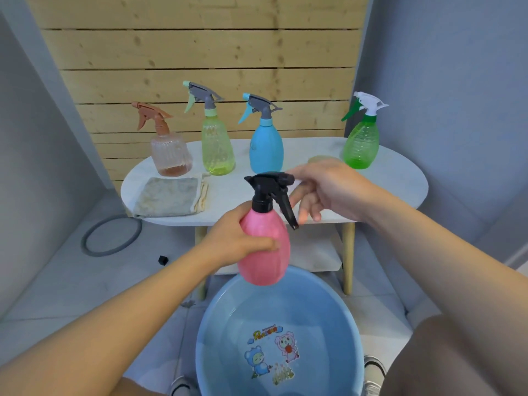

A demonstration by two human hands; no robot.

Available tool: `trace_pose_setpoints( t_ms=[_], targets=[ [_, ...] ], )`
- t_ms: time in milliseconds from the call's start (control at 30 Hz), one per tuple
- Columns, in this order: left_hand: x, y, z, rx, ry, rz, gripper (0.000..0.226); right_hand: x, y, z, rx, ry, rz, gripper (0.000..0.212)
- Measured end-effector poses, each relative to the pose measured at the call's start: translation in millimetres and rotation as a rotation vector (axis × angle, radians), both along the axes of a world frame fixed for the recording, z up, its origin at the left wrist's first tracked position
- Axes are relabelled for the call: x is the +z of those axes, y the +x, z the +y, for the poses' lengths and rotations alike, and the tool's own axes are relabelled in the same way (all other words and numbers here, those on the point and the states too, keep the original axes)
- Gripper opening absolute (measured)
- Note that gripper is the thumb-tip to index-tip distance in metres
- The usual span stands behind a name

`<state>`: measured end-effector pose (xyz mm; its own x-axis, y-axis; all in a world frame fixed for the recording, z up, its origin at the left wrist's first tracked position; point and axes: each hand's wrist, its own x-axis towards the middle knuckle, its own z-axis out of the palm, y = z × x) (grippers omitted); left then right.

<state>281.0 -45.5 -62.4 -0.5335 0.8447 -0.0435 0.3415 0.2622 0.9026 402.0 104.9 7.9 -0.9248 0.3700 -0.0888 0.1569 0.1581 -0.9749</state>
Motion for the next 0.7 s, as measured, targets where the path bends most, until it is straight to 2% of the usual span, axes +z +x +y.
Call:
trace_pose_setpoints(
  t_ms=[100, 167, 400, 467, 567, 600, 700],
  targets=[
    [3.3, 0.0, -1.8, -0.034, 0.019, -0.032, 0.054, -13.5, -1.4, 8.8, 0.124, 0.201, -0.057, 0.021],
    [3.8, 1.0, -1.9, -0.061, 0.023, -0.038, 0.054, -20.0, -5.6, 7.1, 0.207, 0.248, -0.054, 0.019],
    [6.6, 6.5, -5.7, -0.083, 0.049, -0.027, 0.049, -34.4, -19.7, -11.1, 0.039, 0.152, 0.054, 0.029],
    [7.2, 7.0, -6.2, -0.094, 0.053, -0.025, 0.049, -37.7, -18.0, -11.1, 0.092, 0.086, 0.052, 0.029],
    [7.5, 8.2, -8.3, -0.087, 0.043, -0.046, 0.047, -37.7, -13.9, -10.7, 0.241, -0.01, 0.051, 0.015],
    [7.2, 8.3, -7.6, -0.081, 0.042, -0.043, 0.05, -38.0, -14.0, -11.0, 0.229, -0.011, 0.056, 0.015],
    [7.3, 9.6, -5.4, -0.049, 0.052, -0.028, 0.062, -40.2, -16.5, -15.7, 0.04, 0.012, 0.082, 0.031]
  ],
)
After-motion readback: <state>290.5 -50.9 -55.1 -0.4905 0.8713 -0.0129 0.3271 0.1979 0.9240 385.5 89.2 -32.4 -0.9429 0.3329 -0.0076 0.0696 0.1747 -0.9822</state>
